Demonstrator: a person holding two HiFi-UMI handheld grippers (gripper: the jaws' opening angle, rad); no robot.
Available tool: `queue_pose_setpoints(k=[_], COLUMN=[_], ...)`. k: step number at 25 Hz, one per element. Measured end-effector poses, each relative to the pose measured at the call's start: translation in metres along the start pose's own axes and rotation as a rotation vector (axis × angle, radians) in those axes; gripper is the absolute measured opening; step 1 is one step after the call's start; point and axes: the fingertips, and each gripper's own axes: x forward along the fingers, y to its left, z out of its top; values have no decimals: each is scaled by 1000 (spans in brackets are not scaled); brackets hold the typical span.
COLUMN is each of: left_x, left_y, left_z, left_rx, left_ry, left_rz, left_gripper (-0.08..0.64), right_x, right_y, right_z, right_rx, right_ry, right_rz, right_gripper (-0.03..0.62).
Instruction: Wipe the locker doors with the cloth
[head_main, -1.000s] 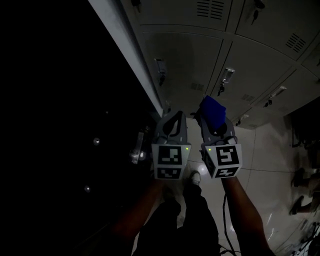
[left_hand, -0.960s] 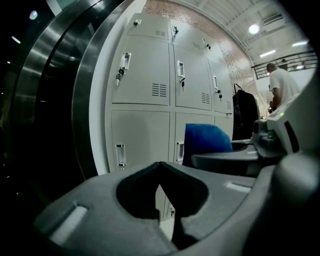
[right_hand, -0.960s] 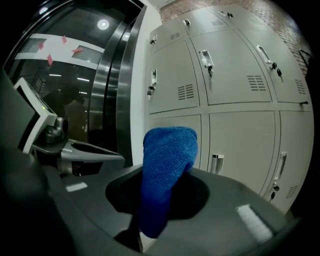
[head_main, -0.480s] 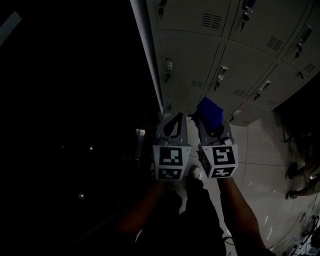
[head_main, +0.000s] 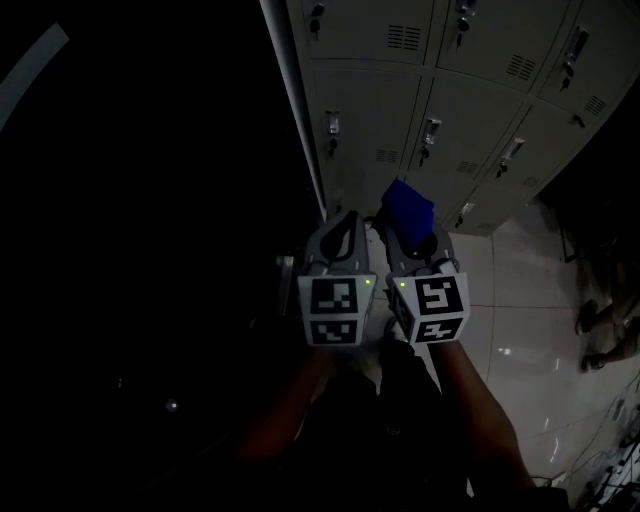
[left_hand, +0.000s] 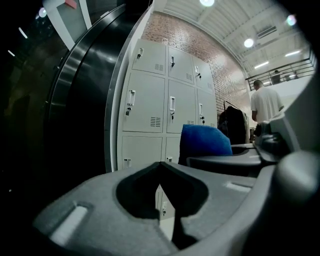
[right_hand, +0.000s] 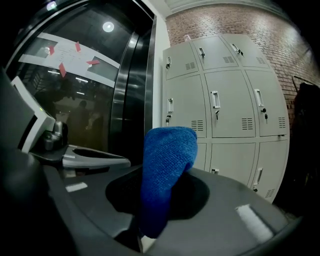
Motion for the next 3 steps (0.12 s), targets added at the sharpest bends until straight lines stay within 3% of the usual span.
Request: queue_pose_setpoints(k=[3], left_x=[-15], left_y=[-10], left_z=[-4], left_rx=[-6], left_ry=[4], left_rz=[-6], left_gripper=[2], right_x=[-18], right_y=[7], right_z=[-1], right_rx=[-2], right_ry=[1], right_rz=[4], right_gripper=[80])
